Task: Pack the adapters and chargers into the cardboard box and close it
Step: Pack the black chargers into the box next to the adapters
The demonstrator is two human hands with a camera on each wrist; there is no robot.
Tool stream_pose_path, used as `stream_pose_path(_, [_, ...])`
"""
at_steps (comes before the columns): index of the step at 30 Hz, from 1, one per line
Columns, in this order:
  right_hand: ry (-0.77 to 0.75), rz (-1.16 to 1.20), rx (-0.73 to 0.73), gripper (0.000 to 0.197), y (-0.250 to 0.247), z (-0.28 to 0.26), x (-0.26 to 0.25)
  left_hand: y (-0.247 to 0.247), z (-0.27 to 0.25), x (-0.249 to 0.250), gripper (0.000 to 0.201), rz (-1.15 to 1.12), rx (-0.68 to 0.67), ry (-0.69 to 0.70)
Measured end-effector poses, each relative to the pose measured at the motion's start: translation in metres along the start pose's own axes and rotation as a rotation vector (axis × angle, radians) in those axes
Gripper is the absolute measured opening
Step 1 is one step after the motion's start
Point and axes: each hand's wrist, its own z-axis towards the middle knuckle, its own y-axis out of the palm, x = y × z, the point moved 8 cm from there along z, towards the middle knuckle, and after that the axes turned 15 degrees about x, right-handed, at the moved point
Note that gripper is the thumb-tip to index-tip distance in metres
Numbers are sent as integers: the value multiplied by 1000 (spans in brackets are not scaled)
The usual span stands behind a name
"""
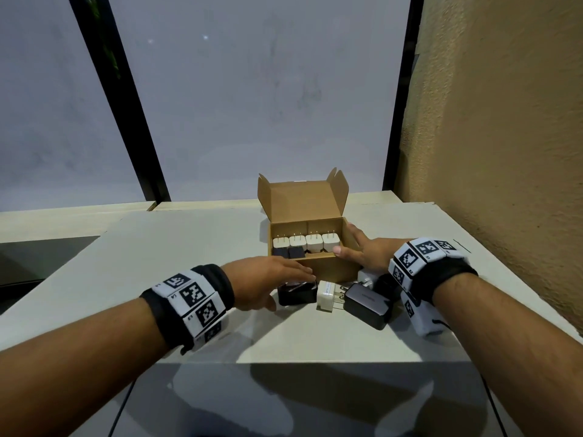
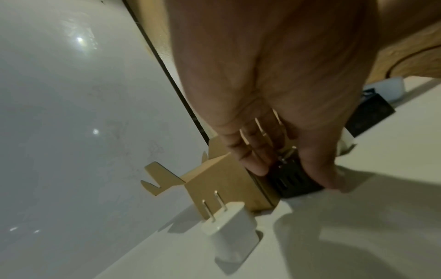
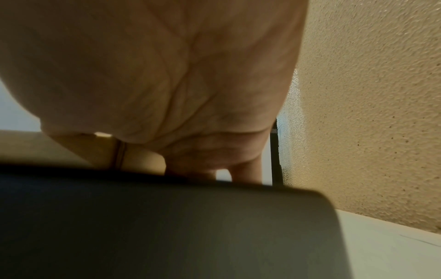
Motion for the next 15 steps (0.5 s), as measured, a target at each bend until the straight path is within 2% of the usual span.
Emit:
stream_pose_path(2, [16, -2, -6, 84, 2, 1, 1, 2, -3, 3, 80, 34, 3, 33])
stream_pose_path(8, [37, 14, -29, 85, 4, 2, 1, 2, -1, 2, 64, 23, 6, -8])
stream_pose_path(15, [49, -27, -31, 88, 4, 5, 5, 7, -5, 1, 74, 4, -116, -32])
